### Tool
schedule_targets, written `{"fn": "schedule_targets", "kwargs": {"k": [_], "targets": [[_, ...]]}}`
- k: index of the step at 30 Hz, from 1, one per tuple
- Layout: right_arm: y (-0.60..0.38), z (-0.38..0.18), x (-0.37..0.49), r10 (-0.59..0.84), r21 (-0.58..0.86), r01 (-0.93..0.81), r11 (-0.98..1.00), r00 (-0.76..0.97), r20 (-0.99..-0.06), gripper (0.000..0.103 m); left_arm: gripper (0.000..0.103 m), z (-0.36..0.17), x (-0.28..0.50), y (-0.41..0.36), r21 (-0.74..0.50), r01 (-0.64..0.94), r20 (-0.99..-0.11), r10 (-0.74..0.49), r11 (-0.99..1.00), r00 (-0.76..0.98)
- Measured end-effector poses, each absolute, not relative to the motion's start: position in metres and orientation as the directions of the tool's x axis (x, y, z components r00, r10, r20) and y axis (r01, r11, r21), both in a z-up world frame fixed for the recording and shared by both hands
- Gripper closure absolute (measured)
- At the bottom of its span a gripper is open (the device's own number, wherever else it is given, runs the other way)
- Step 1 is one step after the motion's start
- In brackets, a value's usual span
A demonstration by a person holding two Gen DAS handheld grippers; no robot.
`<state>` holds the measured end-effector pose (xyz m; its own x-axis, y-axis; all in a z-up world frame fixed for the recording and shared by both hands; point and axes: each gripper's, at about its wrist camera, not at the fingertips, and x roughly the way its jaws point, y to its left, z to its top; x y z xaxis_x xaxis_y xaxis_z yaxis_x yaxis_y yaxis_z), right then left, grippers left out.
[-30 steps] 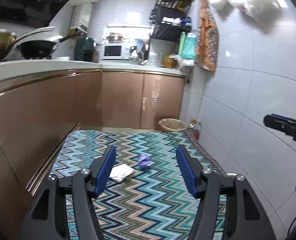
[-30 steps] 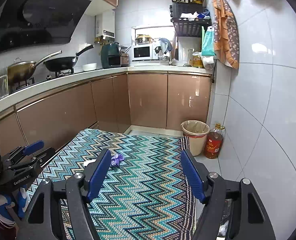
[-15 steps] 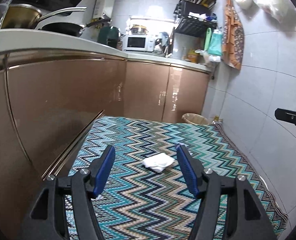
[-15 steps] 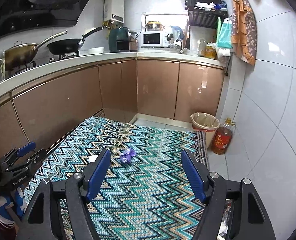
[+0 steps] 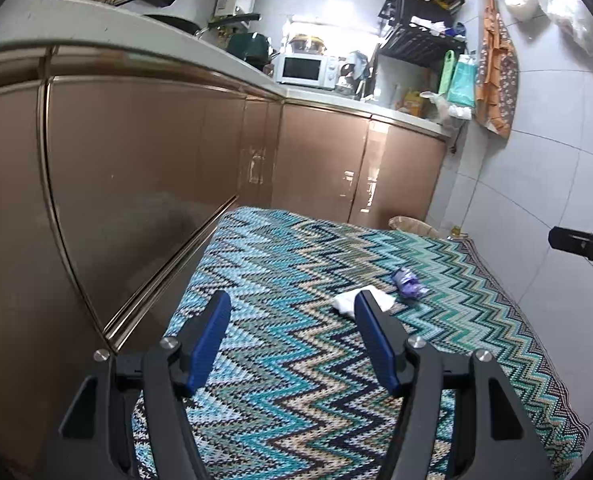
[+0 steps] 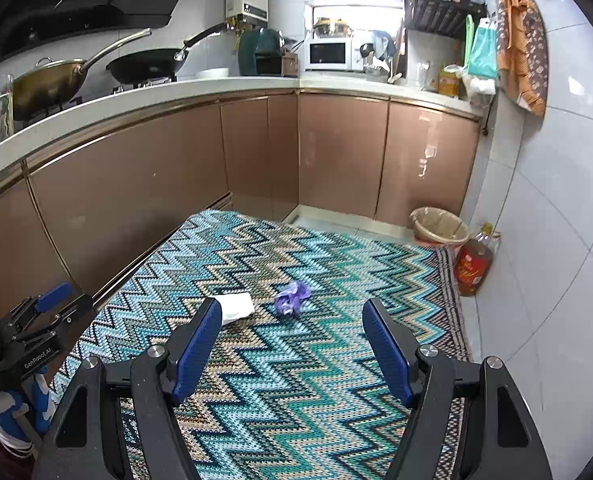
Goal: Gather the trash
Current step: 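Move both tools back over the rug toward the purple glove, then grasp the white tissue with the left tool while the right tool grasps the purple glove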
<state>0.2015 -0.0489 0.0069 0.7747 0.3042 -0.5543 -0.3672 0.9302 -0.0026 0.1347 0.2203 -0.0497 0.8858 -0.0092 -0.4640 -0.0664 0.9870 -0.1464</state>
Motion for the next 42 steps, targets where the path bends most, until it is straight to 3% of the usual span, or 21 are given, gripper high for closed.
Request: {"fn": "schedule_targets", "kwargs": {"k": [8, 19, 30, 38, 42], "targets": [[-0.038, -0.02, 0.231, 0.332, 0.023, -0.403, 0.915, 0.718, -0.612, 0.032, 0.041, -0.072, 0.155, 0.222, -0.154, -0.055, -0.535, -0.037, 0.986, 0.844], [-0.021, -0.069, 0.294, 0.377, 0.072, -0.46, 0.885, 0.617, -0.691, 0.032, 0.041, -0.102, 0.229, 0.183, -0.154, 0.137, -0.637, -0.204, 0.979, 0.744], [-0.027, -0.112, 0.367, 0.432, 0.204, -0.436, 0.876, 0.525, -0.733, 0.038, 0.042, -0.136, 0.319, 0.169, -0.245, 0.175, -0.711, -0.3, 0.954, 0.637], [-0.023, -0.134, 0.397, 0.462, 0.262, -0.425, 0.867, 0.482, -0.744, 0.044, 0.058, -0.148, 0.331, 0.158, -0.27, 0.231, -0.719, -0.355, 0.935, 0.598], [-0.021, -0.14, 0.405, 0.478, 0.287, -0.422, 0.86, 0.467, -0.744, 0.046, 0.072, -0.153, 0.331, 0.158, -0.28, 0.241, -0.721, -0.37, 0.929, 0.586]]}}
